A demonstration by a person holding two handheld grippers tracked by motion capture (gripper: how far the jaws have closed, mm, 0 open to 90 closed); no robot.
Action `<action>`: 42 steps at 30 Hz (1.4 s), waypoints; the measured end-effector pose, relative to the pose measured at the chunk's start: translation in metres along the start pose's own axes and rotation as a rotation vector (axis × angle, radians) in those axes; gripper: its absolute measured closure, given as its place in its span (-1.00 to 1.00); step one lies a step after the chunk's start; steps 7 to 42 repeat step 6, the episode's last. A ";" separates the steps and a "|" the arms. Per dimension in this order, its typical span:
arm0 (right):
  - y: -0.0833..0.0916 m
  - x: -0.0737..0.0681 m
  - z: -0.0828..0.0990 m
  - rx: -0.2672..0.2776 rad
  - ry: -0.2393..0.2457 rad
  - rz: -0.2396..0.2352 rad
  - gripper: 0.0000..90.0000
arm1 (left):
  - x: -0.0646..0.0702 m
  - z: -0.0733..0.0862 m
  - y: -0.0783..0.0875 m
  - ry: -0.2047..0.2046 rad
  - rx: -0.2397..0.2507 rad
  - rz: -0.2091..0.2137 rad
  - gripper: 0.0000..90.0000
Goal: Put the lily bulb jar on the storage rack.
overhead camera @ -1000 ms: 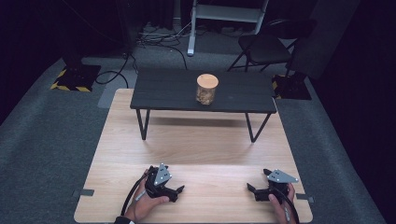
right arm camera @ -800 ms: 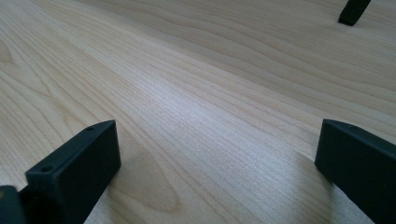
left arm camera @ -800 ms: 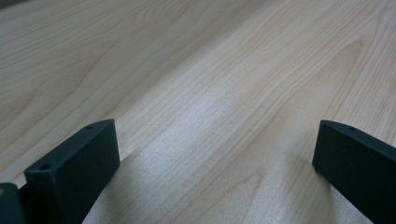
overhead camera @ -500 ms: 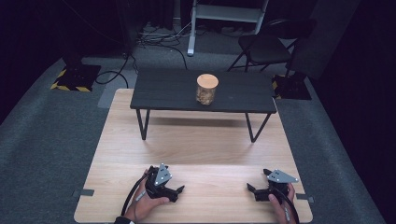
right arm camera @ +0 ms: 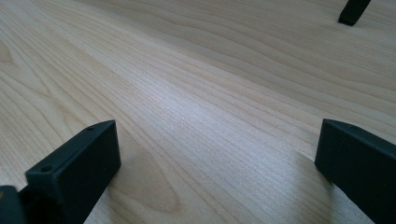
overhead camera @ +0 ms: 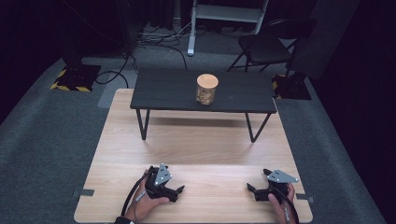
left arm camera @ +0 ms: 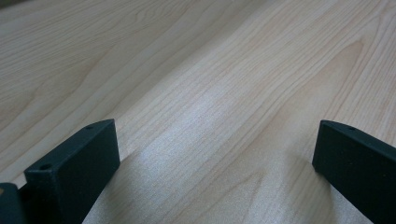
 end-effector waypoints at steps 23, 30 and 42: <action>0.000 0.000 0.000 0.000 0.000 0.001 -1.00 | 0.001 0.000 0.000 0.004 0.001 -0.007 -0.99; 0.000 0.000 0.000 0.000 0.000 0.001 -1.00 | 0.001 0.000 0.000 0.004 0.001 -0.007 -0.99; 0.000 0.000 0.000 0.000 0.000 0.001 -1.00 | 0.001 0.000 0.000 0.004 0.001 -0.007 -0.99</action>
Point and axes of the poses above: each handheld gripper's, and its own axes: y roughly backward along the jaws, z roughly out of its underside, x roughly to its right, the point moved 4 cm from there along -y, roughly forward along the jaws, and after that the axes turned 10 degrees about x, right-handed, at the moved point
